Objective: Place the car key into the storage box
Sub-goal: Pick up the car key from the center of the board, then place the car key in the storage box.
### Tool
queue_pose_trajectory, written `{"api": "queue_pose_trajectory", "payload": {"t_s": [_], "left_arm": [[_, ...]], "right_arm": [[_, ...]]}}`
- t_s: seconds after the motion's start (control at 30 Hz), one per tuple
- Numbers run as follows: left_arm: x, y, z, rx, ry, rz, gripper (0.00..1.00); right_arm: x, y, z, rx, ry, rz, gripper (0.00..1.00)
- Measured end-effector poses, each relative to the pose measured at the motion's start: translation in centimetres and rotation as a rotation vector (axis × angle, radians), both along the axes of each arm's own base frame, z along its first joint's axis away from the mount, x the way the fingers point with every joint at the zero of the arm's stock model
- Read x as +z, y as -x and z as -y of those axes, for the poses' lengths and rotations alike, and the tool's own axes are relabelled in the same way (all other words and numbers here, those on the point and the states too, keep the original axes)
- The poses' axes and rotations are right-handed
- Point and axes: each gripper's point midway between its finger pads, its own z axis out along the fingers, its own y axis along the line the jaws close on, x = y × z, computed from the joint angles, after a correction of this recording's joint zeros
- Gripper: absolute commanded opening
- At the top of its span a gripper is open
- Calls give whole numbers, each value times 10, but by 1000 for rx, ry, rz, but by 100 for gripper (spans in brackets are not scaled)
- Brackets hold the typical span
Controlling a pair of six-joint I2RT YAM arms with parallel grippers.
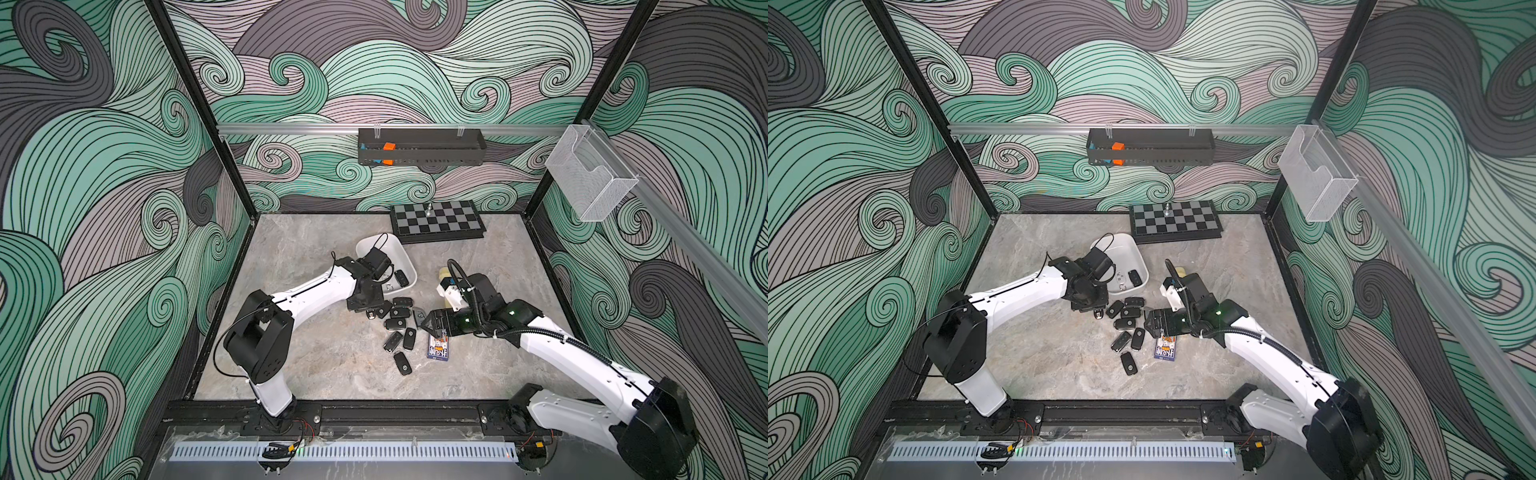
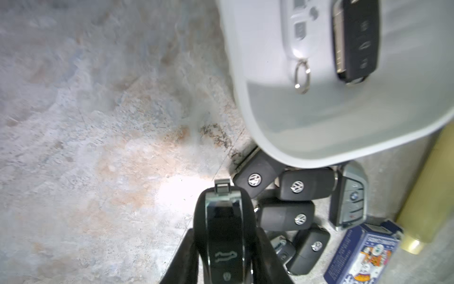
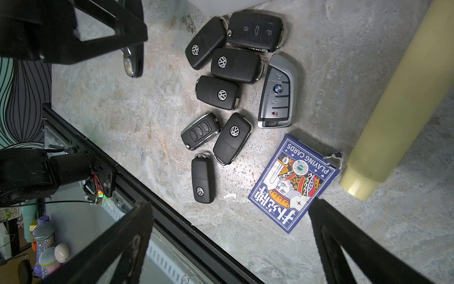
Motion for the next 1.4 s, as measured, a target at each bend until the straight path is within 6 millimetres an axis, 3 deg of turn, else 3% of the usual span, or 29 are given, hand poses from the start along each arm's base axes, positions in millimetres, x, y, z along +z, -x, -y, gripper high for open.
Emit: {"api": "queue_pose_trajectory", "payload": {"t_s": [0.27, 0.4, 0.63, 0.83, 1.03, 1.4], "left_arm": [[54, -46, 21, -47, 54, 138, 24], [60, -80, 31, -61, 53, 172, 24], [30, -141, 37, -76, 6, 157, 24], [-8, -171, 25, -73, -46, 98, 24], [-41, -177, 9, -67, -93, 22, 24], [-57, -175, 7, -101, -112, -27, 28]], "right_arm": [[0, -2, 2, -13, 1, -1, 99], [-1, -4, 4, -21, 5, -1, 99], [-4, -8, 9, -44, 24, -1, 99], [-16, -13, 12, -61, 55, -25, 99], [-34, -15, 14, -60, 93, -77, 99], [-43, -19, 14, -52, 112, -99, 99]]}}
